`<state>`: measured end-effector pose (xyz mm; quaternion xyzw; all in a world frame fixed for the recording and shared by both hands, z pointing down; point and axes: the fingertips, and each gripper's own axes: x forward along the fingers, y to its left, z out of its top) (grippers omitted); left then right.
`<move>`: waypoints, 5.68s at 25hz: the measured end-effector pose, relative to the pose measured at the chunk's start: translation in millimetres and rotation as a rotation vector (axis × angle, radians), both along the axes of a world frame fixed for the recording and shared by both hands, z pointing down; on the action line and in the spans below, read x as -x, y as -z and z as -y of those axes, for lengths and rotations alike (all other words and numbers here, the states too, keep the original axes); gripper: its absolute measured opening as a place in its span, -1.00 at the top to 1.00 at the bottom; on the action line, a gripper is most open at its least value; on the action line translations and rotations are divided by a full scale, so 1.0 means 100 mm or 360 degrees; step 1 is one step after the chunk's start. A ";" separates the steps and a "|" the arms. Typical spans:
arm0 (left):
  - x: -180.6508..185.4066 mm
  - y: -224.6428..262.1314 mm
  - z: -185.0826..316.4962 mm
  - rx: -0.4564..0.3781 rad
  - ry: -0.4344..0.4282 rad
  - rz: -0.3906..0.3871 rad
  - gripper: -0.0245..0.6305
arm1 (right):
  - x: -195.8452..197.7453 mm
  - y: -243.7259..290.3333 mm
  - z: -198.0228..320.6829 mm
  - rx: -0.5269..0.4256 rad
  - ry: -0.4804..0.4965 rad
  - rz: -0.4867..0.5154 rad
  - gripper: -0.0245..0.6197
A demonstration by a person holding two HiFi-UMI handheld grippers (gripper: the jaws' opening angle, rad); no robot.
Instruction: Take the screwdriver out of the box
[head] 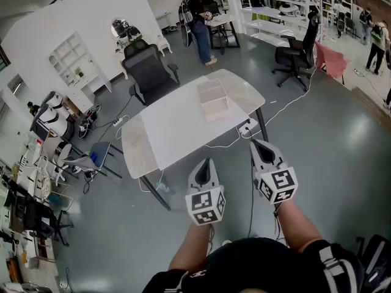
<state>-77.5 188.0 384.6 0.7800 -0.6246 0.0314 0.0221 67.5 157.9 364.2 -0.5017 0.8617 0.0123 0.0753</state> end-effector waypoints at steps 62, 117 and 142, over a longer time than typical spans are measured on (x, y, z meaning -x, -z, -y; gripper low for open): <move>-0.05 -0.28 3.91 0.0020 -0.0012 -0.0029 0.88 | 0.15 -0.22 3.80 0.0032 0.0149 -0.0039 0.88; 1.51 -1.14 5.01 0.0384 0.1000 -0.0125 0.88 | 1.83 -2.63 5.50 0.0220 0.1706 -0.1631 0.88; 1.69 -1.39 4.22 0.0511 0.1398 -0.0228 0.88 | 1.87 -3.74 5.38 0.1149 0.1882 -0.2345 0.63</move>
